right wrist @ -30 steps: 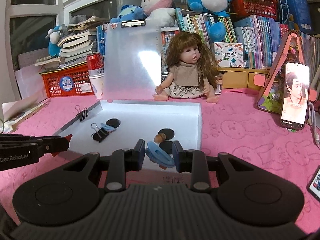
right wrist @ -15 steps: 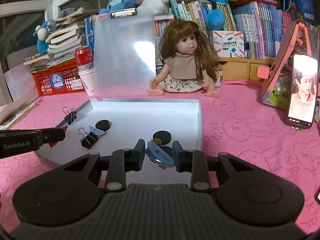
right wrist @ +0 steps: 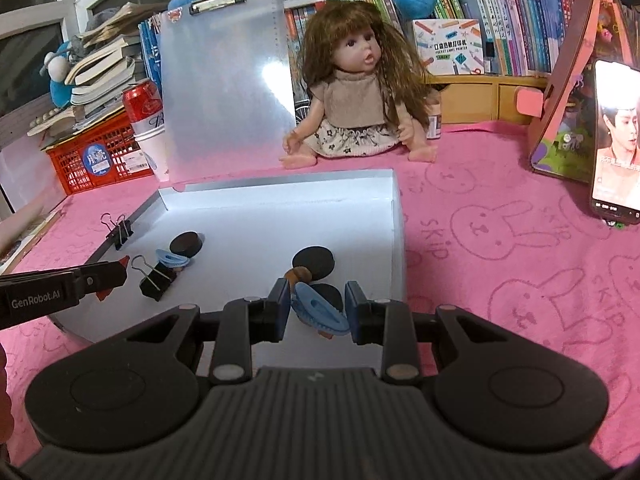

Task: Organize rigid objects
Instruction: 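Carry the orange piece and blue clip with both tools into the box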

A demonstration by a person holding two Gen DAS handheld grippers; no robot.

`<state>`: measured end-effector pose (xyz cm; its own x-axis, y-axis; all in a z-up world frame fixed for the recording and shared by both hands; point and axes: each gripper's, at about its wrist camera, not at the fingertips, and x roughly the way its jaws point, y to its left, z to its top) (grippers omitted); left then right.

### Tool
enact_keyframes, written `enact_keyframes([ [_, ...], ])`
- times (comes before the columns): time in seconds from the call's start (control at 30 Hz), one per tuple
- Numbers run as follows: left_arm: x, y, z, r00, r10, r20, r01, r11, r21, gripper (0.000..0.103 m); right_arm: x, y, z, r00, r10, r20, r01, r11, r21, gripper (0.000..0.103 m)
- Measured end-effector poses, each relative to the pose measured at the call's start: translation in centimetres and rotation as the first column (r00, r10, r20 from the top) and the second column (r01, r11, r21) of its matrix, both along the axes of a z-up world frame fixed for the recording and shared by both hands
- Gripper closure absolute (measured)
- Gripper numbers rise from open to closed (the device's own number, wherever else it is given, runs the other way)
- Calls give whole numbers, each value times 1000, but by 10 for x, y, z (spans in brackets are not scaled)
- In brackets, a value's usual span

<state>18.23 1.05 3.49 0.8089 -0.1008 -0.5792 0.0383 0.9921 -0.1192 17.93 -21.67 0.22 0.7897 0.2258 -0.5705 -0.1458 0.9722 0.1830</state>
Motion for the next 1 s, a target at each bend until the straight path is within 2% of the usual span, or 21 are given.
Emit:
enact_keyframes([
  [0.23, 7, 0, -5, 1000, 11, -19, -11, 1000, 5, 93, 7, 1, -4, 1000, 9, -22, -9, 1000, 3, 69],
  [0.47, 11, 0, -7, 1000, 6, -30, -5, 1000, 10, 93, 16, -8, -6, 998, 13, -69, -9, 998, 63, 69],
  [0.73, 12, 1, -9, 998, -18, -60, 17, 1000, -18, 93, 20, -12, -7, 993, 30, -113, -19, 995, 99, 69],
  [0.87, 10, 0, -11, 997, -39, -73, 38, 999, -20, 93, 17, -4, -5, 990, 74, -120, -64, 994, 89, 69],
  [1.0, 11, -2, -16, 996, -35, -87, 34, 999, -17, 93, 16, 6, -7, 989, 89, -120, -85, 996, 36, 69],
])
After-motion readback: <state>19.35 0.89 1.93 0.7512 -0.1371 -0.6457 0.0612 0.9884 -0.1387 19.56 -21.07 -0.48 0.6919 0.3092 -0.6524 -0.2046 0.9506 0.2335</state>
